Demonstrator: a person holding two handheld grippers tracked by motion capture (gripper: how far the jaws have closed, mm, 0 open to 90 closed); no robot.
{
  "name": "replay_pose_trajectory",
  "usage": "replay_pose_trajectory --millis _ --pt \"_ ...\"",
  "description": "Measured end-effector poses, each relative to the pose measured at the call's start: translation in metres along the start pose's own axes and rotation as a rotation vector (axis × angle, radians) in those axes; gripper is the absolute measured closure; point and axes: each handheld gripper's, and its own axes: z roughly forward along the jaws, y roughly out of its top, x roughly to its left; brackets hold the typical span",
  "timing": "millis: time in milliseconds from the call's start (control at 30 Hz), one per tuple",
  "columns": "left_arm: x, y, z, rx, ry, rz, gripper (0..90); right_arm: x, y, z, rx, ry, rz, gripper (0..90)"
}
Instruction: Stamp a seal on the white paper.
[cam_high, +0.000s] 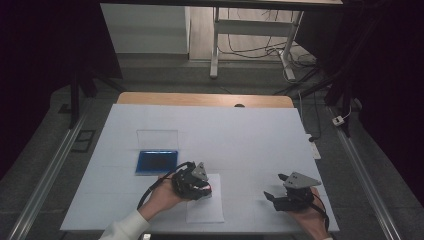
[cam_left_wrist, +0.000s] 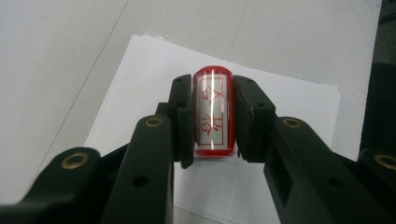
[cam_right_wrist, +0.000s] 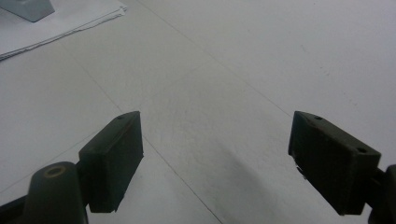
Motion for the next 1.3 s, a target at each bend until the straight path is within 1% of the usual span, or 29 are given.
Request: replay_pose_trajectory --millis 133,300,367,500,567,633,667,733,867,1300 --pt "-0.0014 0.0015 0.0002 0.013 0.007 -0.003 70.3 0.0004 0.0004 -0.0001 -0.002 -0.001 0.002 17.3" --pt "-0.0025 0.003 0.0016 0.034 0.02 0.012 70.5 0.0008 0.0009 0.0001 0.003 -0.001 -0.005 17.3" --pt "-0.0023 0.0029 0.0033 0.04 0.018 0.012 70.5 0.0011 0.0012 0.0001 0.003 -0.001 -0.005 17.3" --pt "-0.0015 0.0027 0.004 0.042 0.013 0.004 70.7 0.0015 0.0015 0.0 0.003 -0.001 -0.005 17.3" --pt "-0.0016 0.0025 0.0041 0.043 0.014 0.006 70.7 0.0022 0.0019 0.0 0.004 -0.006 -0.008 17.3" --pt "-0.0019 0.0026 0.0044 0.044 0.015 0.008 70.7 0.0024 0.0021 -0.0002 -0.001 -0.001 -0.007 17.3" --pt "-0.0023 0.0025 0.0046 0.044 0.015 0.007 70.8 0.0023 0.0023 -0.0006 0.003 -0.008 -0.009 17.3" --pt "-0.0026 0.0028 0.0047 0.047 0.02 0.016 70.8 0.0023 0.0022 -0.0008 0.002 -0.009 -0.007 17.3" --pt "-0.0026 0.0025 0.0048 0.048 0.019 0.019 70.8 0.0026 0.0026 -0.0001 -0.003 -0.001 -0.011 17.3" --pt "-0.0035 0.0017 0.0054 0.044 0.023 0.022 70.9 0.0019 0.0029 -0.0009 -0.006 -0.008 -0.008 17.4"
